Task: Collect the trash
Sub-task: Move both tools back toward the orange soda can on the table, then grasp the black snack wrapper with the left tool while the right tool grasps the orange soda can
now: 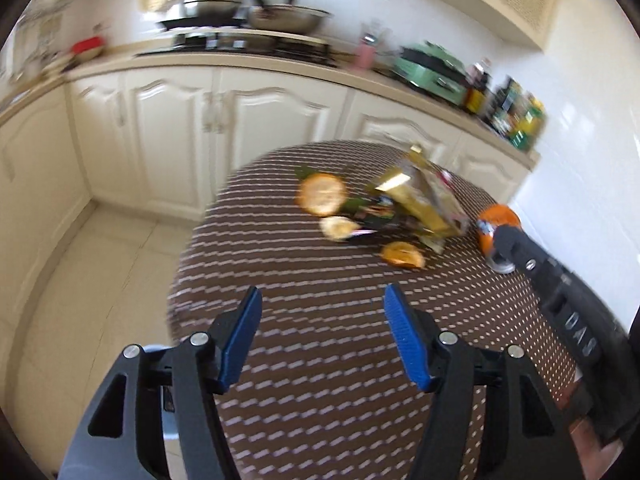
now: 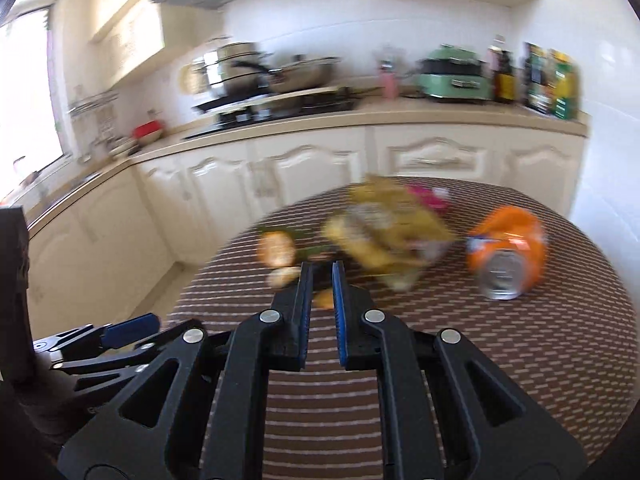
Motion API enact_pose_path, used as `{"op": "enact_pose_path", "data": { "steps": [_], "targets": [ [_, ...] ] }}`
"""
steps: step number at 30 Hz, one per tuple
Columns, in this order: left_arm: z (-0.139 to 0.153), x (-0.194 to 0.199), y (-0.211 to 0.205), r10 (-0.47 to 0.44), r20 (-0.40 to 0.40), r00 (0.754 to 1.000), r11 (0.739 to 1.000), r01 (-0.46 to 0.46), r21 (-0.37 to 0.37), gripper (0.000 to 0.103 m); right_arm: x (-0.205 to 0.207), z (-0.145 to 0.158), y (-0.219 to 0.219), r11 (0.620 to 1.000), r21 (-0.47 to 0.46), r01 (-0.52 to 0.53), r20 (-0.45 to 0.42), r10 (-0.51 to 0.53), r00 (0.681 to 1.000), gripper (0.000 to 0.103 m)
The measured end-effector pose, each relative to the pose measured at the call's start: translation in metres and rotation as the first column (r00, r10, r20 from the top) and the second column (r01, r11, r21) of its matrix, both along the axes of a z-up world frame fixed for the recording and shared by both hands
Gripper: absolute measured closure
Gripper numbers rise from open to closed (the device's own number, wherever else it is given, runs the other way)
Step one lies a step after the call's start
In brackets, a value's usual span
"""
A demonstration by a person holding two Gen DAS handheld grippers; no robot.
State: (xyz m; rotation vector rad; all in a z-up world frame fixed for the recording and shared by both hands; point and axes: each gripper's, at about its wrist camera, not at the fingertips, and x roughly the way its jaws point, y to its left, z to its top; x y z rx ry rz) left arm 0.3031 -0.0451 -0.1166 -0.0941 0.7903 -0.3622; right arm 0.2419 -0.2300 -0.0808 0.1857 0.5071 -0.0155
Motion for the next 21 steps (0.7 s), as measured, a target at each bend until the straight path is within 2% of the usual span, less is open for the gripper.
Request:
{"op": "enact_pose_path", "data": {
  "steps": [2, 4, 6, 8, 12, 15, 18, 19, 21],
  "targets": [
    [-0.003, 0.010, -0.025, -0.036, -0.009, 0.999, 0.999, 0.037, 0.037, 0.040, 0.001, -0.002, -0.026, 0.999, 0.021, 0.043, -0.011, -0.043, 0.999, 0.088],
    [-0.007, 0.016, -0.040, -0.053, -0.014, 0.998, 0.997, 0.054, 0.056, 0.040, 0.003, -0.005, -0.049, 0.996, 0.026, 0.090, -0.025, -0.090, 0.996, 0.076],
    [-0.010, 0.025, -0.053, -0.059, -0.018, 0.998, 0.995, 0.060, 0.074, 0.040, 0.003, -0.008, -0.073, 0.990, 0.034, 0.136, -0.034, -0.135, 0.990, 0.056],
    [-0.014, 0.034, -0.065, -0.060, -0.029, 0.998, 0.994, 0.062, 0.090, 0.040, 0.003, -0.011, -0.087, 0.985, 0.033, 0.170, -0.042, -0.169, 0.985, 0.056],
    [-0.022, 0.051, -0.079, -0.056, -0.043, 0.997, 0.993, 0.061, 0.106, 0.040, 0.009, -0.019, -0.122, 0.972, 0.079, 0.223, -0.075, -0.217, 0.973, 0.050],
    [-0.025, 0.062, -0.086, -0.042, -0.042, 0.998, 0.993, 0.046, 0.113, 0.040, 0.016, -0.027, -0.149, 0.954, 0.152, 0.258, -0.110, -0.243, 0.964, 0.046],
    [-0.024, 0.069, -0.090, -0.041, -0.032, 0.999, 0.991, 0.045, 0.124, 0.041, 0.021, -0.034, -0.166, 0.939, 0.177, 0.295, -0.130, -0.275, 0.953, 0.042],
    [-0.024, 0.070, -0.092, -0.042, -0.027, 0.999, 0.991, 0.045, 0.128, 0.042, 0.024, -0.038, -0.174, 0.929, 0.226, 0.292, -0.141, -0.265, 0.954, 0.042],
    [-0.025, 0.074, -0.095, -0.045, -0.031, 0.998, 0.990, 0.049, 0.132, 0.058, 0.030, -0.047, -0.186, 0.909, 0.297, 0.292, -0.169, -0.251, 0.953, 0.042]
  ]
}}
